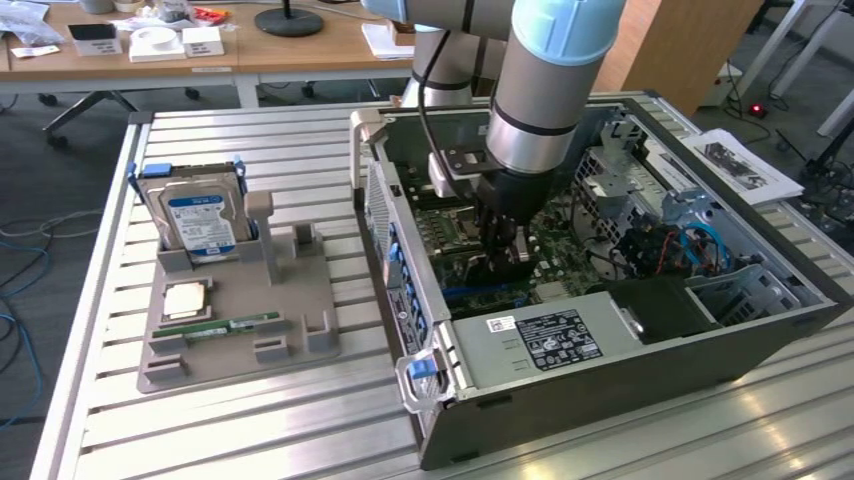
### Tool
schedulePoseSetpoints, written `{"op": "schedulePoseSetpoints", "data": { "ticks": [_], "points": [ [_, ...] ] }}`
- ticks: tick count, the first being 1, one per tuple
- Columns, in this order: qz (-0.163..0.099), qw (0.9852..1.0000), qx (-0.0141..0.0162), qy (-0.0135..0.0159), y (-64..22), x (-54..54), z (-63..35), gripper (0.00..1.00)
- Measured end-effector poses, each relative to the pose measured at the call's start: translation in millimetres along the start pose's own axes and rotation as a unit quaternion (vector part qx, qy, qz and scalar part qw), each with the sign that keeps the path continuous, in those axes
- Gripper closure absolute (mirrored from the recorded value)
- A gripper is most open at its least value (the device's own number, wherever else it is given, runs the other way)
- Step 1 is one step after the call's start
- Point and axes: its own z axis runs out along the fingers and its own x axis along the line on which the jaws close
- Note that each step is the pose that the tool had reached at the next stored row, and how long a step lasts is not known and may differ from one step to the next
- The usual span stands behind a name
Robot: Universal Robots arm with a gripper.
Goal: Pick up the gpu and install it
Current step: 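Insert the gpu into the slot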
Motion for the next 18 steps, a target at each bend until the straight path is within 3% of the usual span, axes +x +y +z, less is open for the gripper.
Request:
{"op": "schedulePoseSetpoints", "data": {
  "ticks": [5,9,18],
  "points": [
    [0.0,1.0,0.0001,-0.0012,-0.1,-0.1,-3.3,0.73],
    [0.0,1.0,0.0005,-0.005,-0.1,0.0,-4.2,0.73],
    [-0.003,1.0,0.0004,-0.0052,-0.1,0.0,-3.8,0.73]
  ]
}}
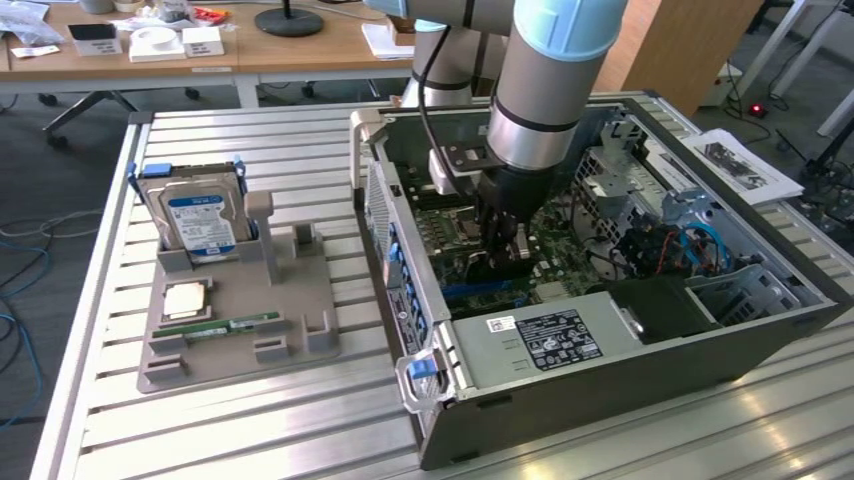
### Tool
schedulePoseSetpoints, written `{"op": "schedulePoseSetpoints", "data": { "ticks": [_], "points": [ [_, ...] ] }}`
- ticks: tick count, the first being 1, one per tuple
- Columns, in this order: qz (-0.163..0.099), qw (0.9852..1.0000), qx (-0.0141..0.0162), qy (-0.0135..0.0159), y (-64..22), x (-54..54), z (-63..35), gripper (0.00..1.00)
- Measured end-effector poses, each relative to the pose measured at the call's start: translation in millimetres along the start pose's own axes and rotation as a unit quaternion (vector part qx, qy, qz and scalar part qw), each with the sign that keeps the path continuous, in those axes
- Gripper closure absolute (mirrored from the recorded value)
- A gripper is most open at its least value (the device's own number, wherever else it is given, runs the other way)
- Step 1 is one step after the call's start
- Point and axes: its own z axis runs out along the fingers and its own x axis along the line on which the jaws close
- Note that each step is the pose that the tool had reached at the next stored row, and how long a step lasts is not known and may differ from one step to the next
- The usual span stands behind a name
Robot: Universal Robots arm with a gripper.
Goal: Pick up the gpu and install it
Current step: 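Insert the gpu into the slot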
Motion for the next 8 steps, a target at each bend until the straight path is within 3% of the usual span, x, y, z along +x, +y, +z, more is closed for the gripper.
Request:
{"op": "schedulePoseSetpoints", "data": {
  "ticks": [8],
  "points": [
    [-0.006,1.0,-0.0001,-0.0002,0.0,0.0,0.1,0.73]
  ]
}}
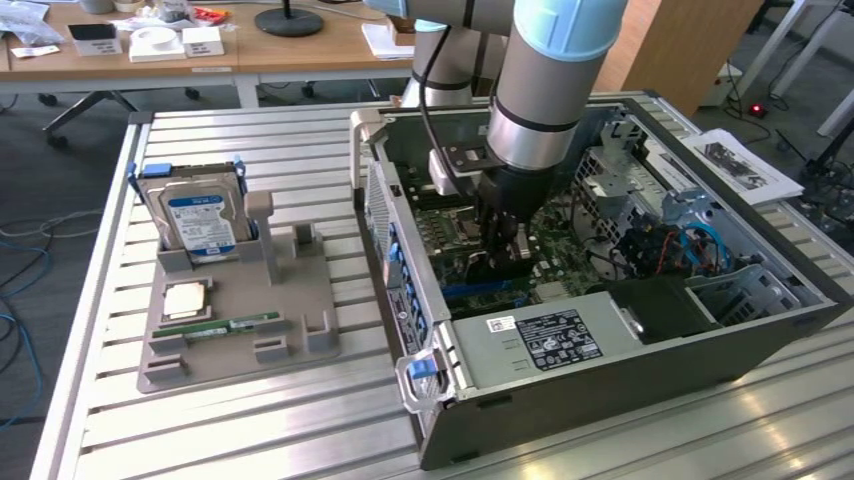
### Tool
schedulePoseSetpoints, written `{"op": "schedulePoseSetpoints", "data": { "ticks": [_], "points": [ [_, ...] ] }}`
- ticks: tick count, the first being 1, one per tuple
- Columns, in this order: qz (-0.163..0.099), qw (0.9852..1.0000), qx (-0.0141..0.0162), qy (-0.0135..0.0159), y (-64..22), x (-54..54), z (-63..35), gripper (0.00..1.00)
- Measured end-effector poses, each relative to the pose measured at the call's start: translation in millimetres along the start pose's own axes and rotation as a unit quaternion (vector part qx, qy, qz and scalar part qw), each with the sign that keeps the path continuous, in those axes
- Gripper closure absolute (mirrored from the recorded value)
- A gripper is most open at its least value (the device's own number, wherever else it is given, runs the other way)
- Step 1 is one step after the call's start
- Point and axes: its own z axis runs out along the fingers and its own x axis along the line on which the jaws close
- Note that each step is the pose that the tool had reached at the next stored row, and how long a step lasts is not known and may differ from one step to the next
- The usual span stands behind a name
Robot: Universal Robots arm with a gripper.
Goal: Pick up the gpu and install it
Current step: 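Insert the gpu into the slot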
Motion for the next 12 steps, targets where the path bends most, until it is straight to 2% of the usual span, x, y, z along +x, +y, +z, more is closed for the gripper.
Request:
{"op": "schedulePoseSetpoints", "data": {
  "ticks": [12],
  "points": [
    [-0.002,1.0,-0.0001,-0.0001,0.1,0.1,2.7,0.73]
  ]
}}
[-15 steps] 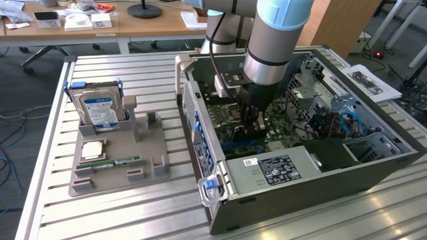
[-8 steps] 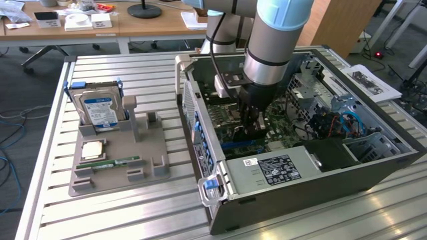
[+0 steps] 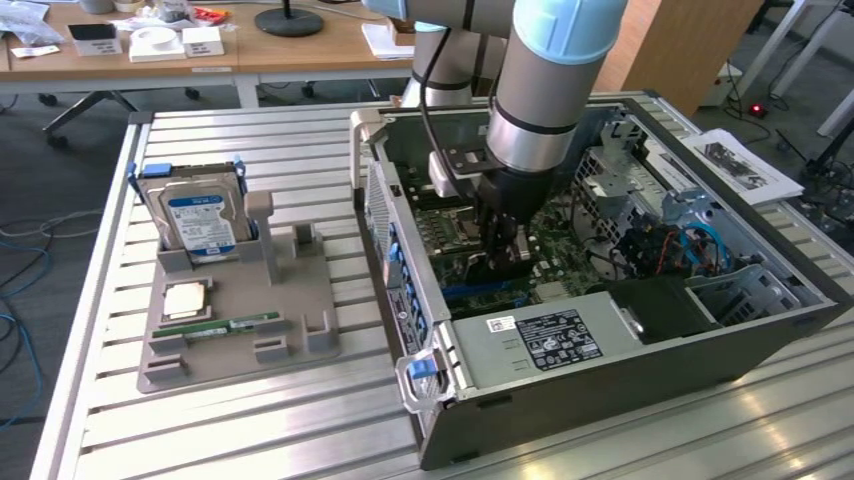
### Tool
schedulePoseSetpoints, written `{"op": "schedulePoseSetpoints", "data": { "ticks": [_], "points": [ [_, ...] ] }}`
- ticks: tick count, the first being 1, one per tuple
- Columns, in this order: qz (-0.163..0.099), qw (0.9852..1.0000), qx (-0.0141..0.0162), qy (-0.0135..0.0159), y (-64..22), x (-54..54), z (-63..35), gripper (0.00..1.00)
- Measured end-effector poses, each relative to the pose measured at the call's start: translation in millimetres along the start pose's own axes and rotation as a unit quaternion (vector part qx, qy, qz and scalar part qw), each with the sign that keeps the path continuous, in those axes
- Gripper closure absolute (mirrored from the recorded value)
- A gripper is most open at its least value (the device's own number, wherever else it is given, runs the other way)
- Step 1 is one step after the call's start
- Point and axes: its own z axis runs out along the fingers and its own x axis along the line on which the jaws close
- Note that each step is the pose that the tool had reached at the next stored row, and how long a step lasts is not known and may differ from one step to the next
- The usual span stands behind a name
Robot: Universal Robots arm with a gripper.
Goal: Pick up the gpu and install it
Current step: 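Insert the gpu into the slot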
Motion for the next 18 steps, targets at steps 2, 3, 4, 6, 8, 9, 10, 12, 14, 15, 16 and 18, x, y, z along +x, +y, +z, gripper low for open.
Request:
{"op": "schedulePoseSetpoints", "data": {
  "ticks": [2,3,4,6,8,9,10,12,14,15,16,18],
  "points": [
    [0.0,1.0,-0.0001,0.0001,0.0,0.1,0.5,0.73],
    [0.0,1.0,0.0,0.0001,0.0,0.1,0.8,0.73],
    [0.0,1.0,0.0,0.0001,0.0,0.1,1.2,0.73],
    [0.0,1.0,-0.0001,0.0001,0.1,0.1,1.8,0.73],
    [0.0,1.0,-0.0001,0.0002,0.1,0.1,2.2,0.73],
    [0.0,1.0,-0.0001,0.0002,0.1,0.1,2.6,0.73],
    [0.0,1.0,-0.0001,0.0002,0.1,0.1,3.0,0.73],
    [0.0,1.0,0.0001,-0.0003,0.1,0.1,4.2,0.73],
    [0.0,1.0,0.0,0.0001,0.1,0.2,4.2,0.73],
    [0.0,1.0,0.0,0.0002,0.1,0.2,4.3,0.73],
    [0.0,1.0,-0.0001,0.0002,0.1,0.2,4.3,0.73],
    [0.0,1.0,0.0,0.0001,0.1,0.2,4.4,0.73]
  ]
}}
